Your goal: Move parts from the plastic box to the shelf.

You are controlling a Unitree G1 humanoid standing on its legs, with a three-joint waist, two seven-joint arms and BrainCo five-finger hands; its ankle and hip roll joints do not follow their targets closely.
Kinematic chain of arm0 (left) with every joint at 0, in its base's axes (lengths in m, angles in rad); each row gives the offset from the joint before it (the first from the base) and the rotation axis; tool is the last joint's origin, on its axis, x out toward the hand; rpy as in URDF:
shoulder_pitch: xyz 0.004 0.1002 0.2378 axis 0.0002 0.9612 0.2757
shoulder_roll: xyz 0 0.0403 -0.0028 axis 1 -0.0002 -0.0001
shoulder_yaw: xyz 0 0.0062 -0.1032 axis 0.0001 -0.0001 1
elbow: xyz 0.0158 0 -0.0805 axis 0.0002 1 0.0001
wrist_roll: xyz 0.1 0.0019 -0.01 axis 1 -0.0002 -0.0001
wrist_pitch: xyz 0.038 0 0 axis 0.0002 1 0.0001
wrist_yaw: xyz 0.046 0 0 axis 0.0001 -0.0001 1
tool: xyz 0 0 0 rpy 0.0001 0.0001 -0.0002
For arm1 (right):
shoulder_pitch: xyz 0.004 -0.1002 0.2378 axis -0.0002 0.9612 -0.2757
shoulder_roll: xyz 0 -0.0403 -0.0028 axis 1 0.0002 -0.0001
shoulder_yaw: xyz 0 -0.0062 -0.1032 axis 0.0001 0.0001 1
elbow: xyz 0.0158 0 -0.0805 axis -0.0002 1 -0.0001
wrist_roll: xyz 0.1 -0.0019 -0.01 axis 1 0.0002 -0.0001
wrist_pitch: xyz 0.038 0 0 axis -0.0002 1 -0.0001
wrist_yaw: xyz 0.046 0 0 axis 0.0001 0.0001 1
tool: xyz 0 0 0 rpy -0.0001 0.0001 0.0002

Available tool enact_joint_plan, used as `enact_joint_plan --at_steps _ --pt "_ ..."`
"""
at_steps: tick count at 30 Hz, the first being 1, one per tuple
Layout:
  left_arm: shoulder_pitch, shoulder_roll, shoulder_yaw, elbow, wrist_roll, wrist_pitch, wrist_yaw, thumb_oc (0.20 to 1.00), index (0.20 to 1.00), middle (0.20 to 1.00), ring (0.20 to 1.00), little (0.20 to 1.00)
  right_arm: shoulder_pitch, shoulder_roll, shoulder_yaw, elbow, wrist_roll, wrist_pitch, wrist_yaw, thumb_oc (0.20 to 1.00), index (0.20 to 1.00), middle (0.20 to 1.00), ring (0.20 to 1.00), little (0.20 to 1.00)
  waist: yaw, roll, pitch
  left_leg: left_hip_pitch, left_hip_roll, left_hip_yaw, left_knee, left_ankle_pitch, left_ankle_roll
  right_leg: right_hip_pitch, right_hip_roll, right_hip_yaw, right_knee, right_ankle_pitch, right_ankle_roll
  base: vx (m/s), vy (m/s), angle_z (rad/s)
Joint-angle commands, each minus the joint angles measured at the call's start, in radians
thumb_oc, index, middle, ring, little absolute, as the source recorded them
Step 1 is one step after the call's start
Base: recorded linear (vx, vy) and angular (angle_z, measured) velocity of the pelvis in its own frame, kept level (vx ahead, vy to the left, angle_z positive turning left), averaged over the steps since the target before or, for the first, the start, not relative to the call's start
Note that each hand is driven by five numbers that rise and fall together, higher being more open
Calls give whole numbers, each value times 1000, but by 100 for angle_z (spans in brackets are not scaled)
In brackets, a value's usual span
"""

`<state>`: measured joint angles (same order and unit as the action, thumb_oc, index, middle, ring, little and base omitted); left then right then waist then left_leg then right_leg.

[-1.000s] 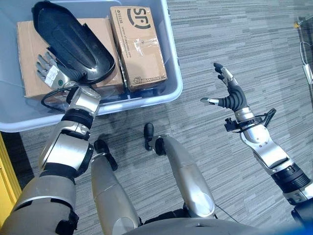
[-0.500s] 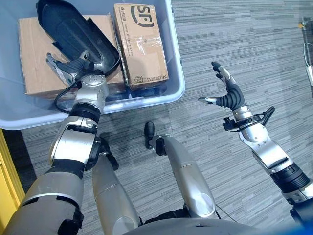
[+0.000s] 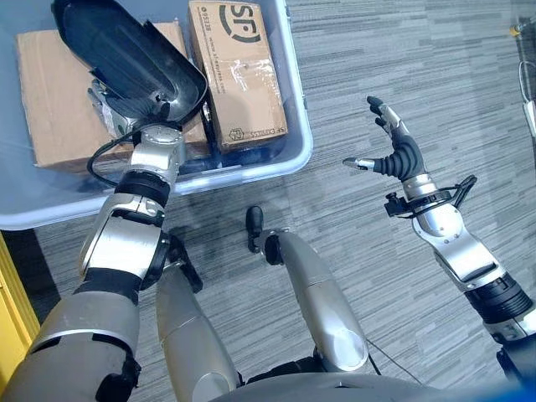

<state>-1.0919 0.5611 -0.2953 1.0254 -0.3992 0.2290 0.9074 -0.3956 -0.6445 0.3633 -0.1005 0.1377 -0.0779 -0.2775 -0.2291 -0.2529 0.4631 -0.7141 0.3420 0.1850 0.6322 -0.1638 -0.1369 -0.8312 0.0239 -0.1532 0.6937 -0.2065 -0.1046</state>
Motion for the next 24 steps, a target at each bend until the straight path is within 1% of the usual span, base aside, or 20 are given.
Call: enact_joint_plan --at_steps 1,3,5,8,10,11,12,14,16,17,21,24 --pt "11 -106 38 18 -151 -9 -83 1000 1000 1000 1000 1000 -11 -18 -61 -70 20 -26 -18 1000 1000 1000 1000 1000 -29 -39 57 -23 101 -87 10 154 -9 18 -60 12 58 6 137 0 0 0" --pt "11 -109 52 26 -167 -8 -90 1000 1000 1000 1000 1000 -11 -14 -58 -63 13 -29 -19 1000 1000 1000 1000 1000 -32 -37 57 -22 101 -85 -2 160 -13 15 -61 15 48 12 138 -3 -4 2" --pt "10 -114 55 27 -146 -4 -90 1000 1000 1000 1000 1000 -13 -16 -60 -62 11 -32 -20 1000 1000 1000 1000 1000 -35 -37 57 -22 103 -84 -14 168 -16 12 -63 16 43 15 139 -14 -9 8" --pt "-1 -121 51 29 -168 15 -89 1000 1000 1000 1000 1000 -15 -22 -61 -67 22 -32 -27 1000 1000 1000 1000 1000 -38 -41 57 -20 104 -81 -26 174 -20 8 -64 15 37 19 140 -13 -13 12" --pt "-1 -123 48 31 -148 22 -98 1000 1000 1000 1000 1000 -19 -23 -61 -68 27 -29 -30 1000 1000 1000 1000 1000 -38 -45 57 -20 104 -81 -31 175 -20 5 -65 14 37 22 140 0 0 0" --pt "-3 -126 44 29 -141 29 -98 664 664 664 664 664 -22 -26 -64 -75 34 -20 -26 1000 1000 1000 1000 1000 -39 -48 57 -23 105 -80 -30 173 -20 3 -65 14 38 21 140 0 0 0" --pt "-5 -127 42 32 -139 34 -100 200 200 200 200 200 -25 -29 -64 -77 36 -17 -27 1000 1000 1000 1000 1000 -40 -50 57 -24 104 -79 -32 171 -19 -1 -64 14 38 23 140 0 0 0" --pt "-1 -130 37 31 -148 44 -111 200 200 200 200 200 -23 -31 -65 -80 41 -14 -34 1000 1000 1000 1000 1000 -41 -52 57 -31 102 -80 -29 167 -18 -9 -64 15 41 26 141 0 0 0" --pt "1 -133 42 33 -163 24 -111 200 200 200 200 200 -24 -30 -67 -81 43 -12 -37 1000 1000 1000 1000 1000 -42 -54 57 -31 102 -81 -31 165 -18 -9 -62 16 38 26 141 0 0 0" --pt "-2 -134 42 39 -166 29 -105 200 200 200 200 200 -27 -30 -65 -76 41 -16 -38 1000 1000 1000 1000 1000 -44 -54 57 -31 102 -81 -31 166 -18 -10 -61 18 34 28 141 0 0 0" --pt "3 -139 51 40 -178 29 -57 200 200 200 200 200 -31 -31 -67 -70 51 -12 -39 1000 1000 1000 1000 1000 -44 -56 57 -32 101 -79 -40 172 -20 -14 -63 21 30 32 142 0 0 0" --pt "-3 -145 62 42 -251 7 -15 200 200 200 200 200 -32 -25 -57 -73 44 -11 -56 1000 1000 1000 1000 1000 -44 -63 57 -42 103 -83 -40 177 -22 -19 -61 23 33 31 143 5 -37 1"
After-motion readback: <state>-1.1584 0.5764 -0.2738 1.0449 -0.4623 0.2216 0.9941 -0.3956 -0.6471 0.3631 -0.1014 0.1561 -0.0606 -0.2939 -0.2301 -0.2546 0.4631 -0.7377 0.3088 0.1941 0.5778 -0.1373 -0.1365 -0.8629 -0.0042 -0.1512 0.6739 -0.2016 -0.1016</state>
